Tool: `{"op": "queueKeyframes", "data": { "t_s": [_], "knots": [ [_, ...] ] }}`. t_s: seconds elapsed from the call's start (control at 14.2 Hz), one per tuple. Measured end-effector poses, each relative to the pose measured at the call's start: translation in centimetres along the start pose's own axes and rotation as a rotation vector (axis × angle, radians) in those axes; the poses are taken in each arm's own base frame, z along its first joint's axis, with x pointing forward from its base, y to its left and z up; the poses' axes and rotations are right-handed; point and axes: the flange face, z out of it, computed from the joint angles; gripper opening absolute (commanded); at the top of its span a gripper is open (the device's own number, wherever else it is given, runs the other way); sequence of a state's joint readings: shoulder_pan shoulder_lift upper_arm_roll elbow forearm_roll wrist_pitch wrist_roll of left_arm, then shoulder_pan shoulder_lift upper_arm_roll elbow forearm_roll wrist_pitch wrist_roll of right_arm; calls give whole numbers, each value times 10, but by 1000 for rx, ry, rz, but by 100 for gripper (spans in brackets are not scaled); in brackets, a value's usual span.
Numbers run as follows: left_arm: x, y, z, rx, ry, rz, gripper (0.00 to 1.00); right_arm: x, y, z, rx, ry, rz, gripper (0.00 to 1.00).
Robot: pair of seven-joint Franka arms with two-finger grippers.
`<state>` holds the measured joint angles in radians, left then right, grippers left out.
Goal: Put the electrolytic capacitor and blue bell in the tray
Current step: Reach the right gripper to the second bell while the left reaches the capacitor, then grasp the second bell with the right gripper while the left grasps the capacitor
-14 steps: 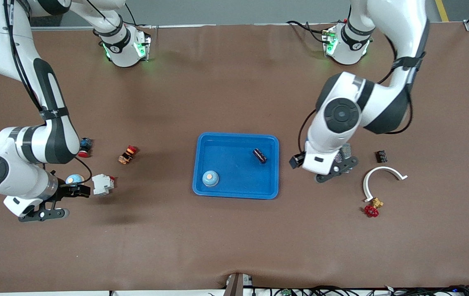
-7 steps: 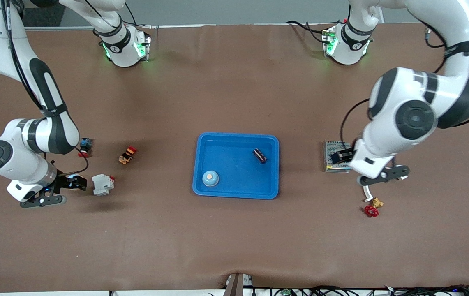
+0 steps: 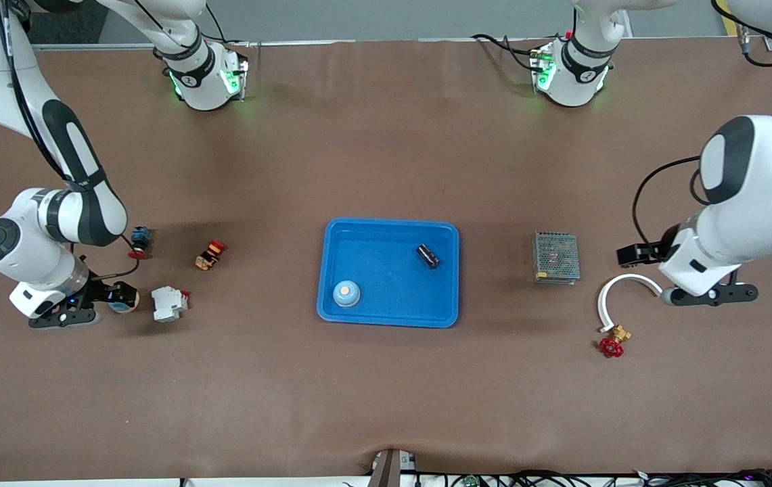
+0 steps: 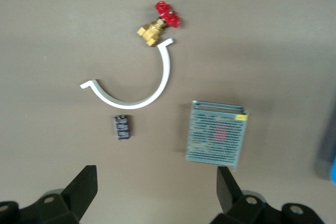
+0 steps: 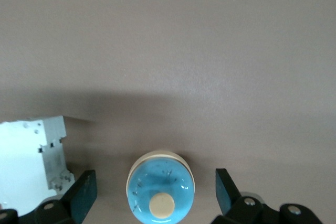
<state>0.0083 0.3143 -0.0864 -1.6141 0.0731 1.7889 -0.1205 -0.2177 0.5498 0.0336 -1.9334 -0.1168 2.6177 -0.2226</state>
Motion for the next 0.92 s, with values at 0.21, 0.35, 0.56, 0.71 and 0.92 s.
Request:
{"op": "queueKeyframes", "data": {
  "t_s": [0.21,0.35,0.56,0.71,0.92],
  "knots": [
    [-4,-30,22,-8,34,23,100,-9,0,8,1,8,5,100],
    [-12,-37,45,-11,62,28,100,-10,0,9,-1,17,5,100],
    [-24,-39,80,-4,97,33,100,-13,-2,13,-3,35,4,100],
    [-33,-39,102,4,112,43,100,-14,-2,17,-2,34,6,100],
    [-46,-55,139,-3,143,45,100,-18,3,22,-1,29,14,100]
  ]
}}
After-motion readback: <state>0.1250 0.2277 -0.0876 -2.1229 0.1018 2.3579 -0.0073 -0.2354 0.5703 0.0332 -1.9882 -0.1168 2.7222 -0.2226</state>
